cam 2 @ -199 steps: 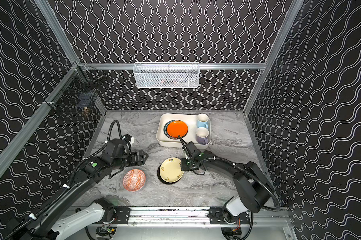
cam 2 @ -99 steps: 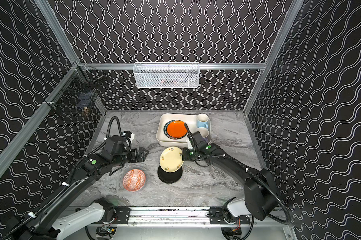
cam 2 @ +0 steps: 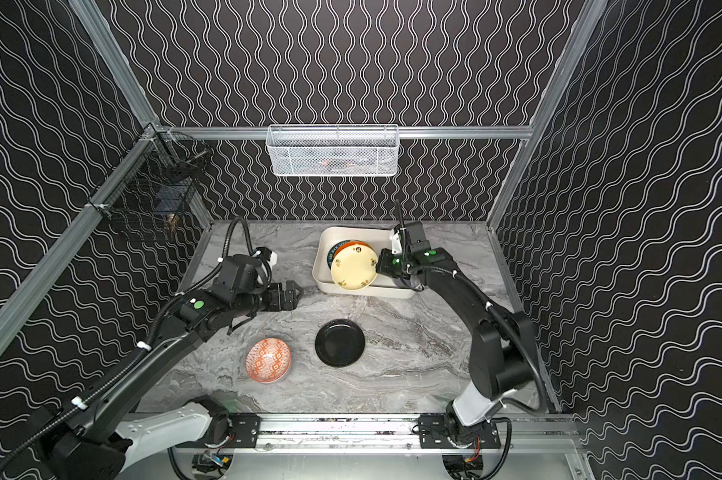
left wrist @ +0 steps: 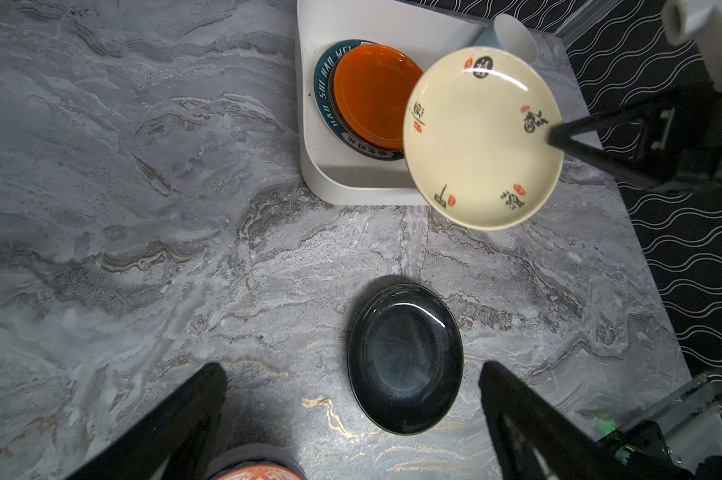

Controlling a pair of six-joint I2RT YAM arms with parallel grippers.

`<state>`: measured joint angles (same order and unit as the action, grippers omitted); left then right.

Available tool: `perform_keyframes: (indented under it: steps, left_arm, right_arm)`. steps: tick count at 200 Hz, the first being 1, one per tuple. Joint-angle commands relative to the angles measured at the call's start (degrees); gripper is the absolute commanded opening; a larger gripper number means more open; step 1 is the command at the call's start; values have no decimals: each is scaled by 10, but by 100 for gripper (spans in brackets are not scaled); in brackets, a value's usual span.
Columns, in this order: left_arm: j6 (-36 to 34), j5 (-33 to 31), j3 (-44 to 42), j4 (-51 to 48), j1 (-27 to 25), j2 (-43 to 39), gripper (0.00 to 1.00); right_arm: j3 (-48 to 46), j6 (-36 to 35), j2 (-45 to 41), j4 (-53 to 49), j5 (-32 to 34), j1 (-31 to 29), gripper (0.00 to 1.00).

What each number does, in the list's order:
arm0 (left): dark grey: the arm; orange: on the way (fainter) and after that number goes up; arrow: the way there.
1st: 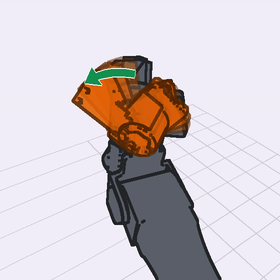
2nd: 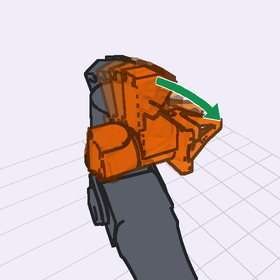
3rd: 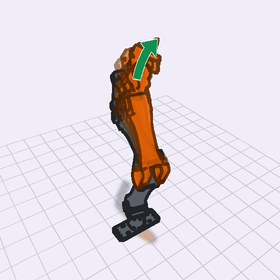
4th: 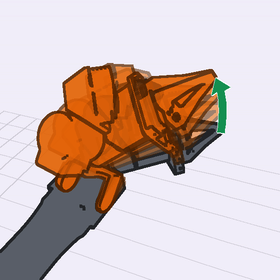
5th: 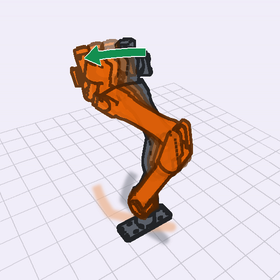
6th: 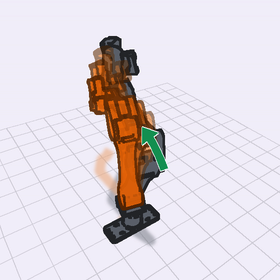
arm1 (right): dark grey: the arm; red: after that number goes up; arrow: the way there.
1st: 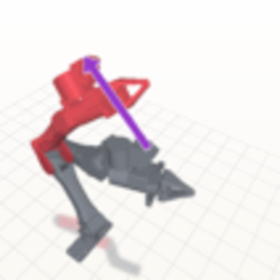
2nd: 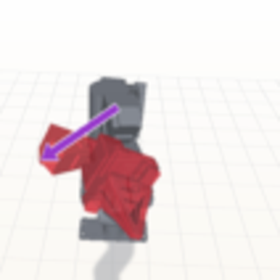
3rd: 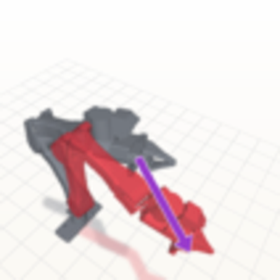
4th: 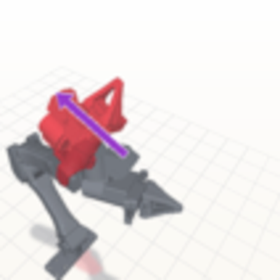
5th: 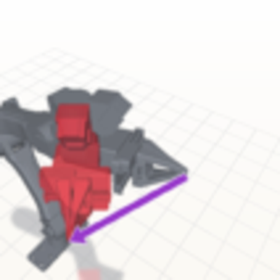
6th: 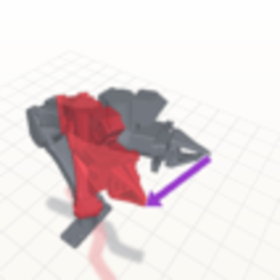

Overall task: Place the mixed dishes into the plastic bin
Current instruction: 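Carry the cream plate into the bin and lay it on the orange plate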

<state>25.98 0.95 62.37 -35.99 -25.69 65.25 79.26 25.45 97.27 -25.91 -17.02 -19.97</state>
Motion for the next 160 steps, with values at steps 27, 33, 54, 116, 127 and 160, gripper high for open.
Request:
perform_keyframes:
  steps: [27,33,54,116,127,160]
  left_arm:
    - [-31,-1,35,28,0,62,99]
    - [-32,2,40,30,0,72,99]
    - [-37,10,57,37,2,110,99]
    - [-42,47,96,51,2,195,99]
    - [-41,51,93,55,3,198,99]
    - [-41,56,88,59,8,206,99]
  right_arm:
    - [131,-12,152,-7,-25,19,0]
    - [147,-12,169,-9,-29,20,0]
    - [198,-15,220,-21,-30,24,0]
    - [282,-18,311,-31,-33,44,0]
    - [284,-19,320,-29,-38,46,0]
    - [297,-16,334,-36,-42,46,1]
